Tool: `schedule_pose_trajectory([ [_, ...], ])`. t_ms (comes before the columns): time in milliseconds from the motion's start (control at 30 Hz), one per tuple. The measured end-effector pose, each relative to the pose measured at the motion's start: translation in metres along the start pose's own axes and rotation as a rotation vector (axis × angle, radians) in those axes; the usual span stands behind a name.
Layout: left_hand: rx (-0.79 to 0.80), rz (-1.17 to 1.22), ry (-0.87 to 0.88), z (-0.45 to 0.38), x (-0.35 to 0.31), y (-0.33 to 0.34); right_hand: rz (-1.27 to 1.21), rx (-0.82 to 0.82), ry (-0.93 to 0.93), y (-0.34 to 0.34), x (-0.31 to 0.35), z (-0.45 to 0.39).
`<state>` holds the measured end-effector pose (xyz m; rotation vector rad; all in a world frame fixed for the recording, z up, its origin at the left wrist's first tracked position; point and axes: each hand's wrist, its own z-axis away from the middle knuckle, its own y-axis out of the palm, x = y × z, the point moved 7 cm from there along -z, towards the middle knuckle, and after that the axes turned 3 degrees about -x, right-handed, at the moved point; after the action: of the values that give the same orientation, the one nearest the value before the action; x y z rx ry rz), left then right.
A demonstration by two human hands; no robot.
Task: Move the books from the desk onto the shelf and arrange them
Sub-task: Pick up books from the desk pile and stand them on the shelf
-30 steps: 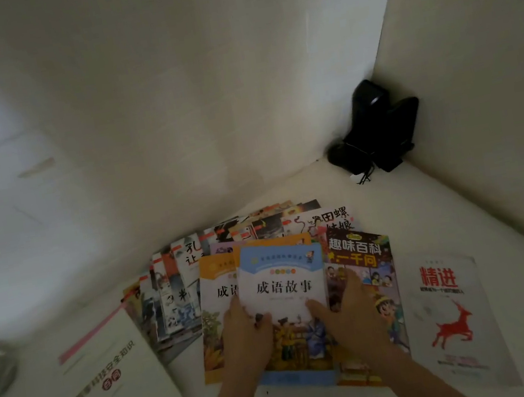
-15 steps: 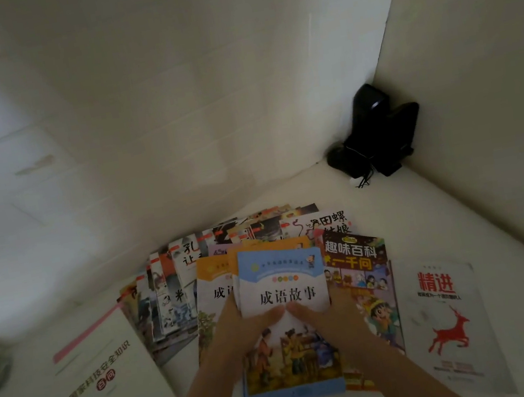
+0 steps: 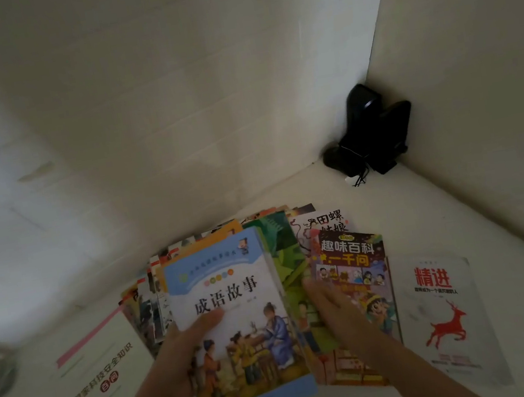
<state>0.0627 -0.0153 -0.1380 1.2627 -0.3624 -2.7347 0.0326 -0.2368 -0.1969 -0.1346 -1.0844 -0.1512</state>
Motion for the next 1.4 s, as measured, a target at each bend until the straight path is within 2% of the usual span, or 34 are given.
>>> schedule_pose_trajectory([
  [67, 0.027, 0.012, -0.018, 0.0, 0.007, 0.012, -0.153, 0.073, 0.107, 0.003, 0.004, 0.004],
  [100, 0.033, 0.021, -0.016, -0.001, 0.009, 0.019, -0.169, 0.102, 0.102, 0.0, 0.01, 0.007],
  [233, 0.08, -0.015, 0.051, -0.014, 0.017, 0.04, -0.033, 0.188, -0.047, -0.02, 0.038, 0.018],
  [433, 0.074, 0.022, 0.021, -0.028, 0.046, 0.075, 0.195, -0.083, -0.248, -0.065, 0.054, 0.031],
  [533, 0.071, 0.019, 0.003, -0.026, 0.056, 0.091, 0.297, -0.118, -0.26, -0.084, 0.05, 0.033],
  [600, 0.064, -0.023, 0.005, -0.027, 0.059, 0.096, 0.253, -0.153, -0.249, -0.092, 0.04, 0.034],
  [667, 0.064, -0.069, 0.011, -0.029, 0.059, 0.098, 0.241, -0.224, -0.262, -0.096, 0.031, 0.038],
  [733, 0.065, -0.122, 0.011, -0.032, 0.06, 0.094, 0.361, -0.34, -0.322, -0.096, 0.027, 0.041],
  [800, 0.019, -0.139, 0.008, -0.033, 0.06, 0.083, 0.458, -0.444, -0.377, -0.091, 0.029, 0.044],
  [867, -0.043, -0.157, -0.001, -0.034, 0.061, 0.068, 0.488, -0.48, -0.391, -0.083, 0.031, 0.043],
  [1100, -0.183, -0.14, -0.052, -0.039, 0.062, 0.009, 0.217, -0.49, -0.246, -0.115, 0.04, 0.032],
  [1233, -0.253, -0.122, -0.032, -0.046, 0.064, -0.002, -0.166, -0.547, -0.072, -0.131, 0.024, 0.035],
  [1300, -0.253, -0.107, -0.03, -0.046, 0.068, -0.001, -0.343, -0.468, -0.024, -0.122, 0.027, 0.035],
  [1400, -0.252, -0.091, -0.036, -0.048, 0.069, -0.001, -0.316, -0.232, -0.022, -0.089, 0.037, 0.037],
])
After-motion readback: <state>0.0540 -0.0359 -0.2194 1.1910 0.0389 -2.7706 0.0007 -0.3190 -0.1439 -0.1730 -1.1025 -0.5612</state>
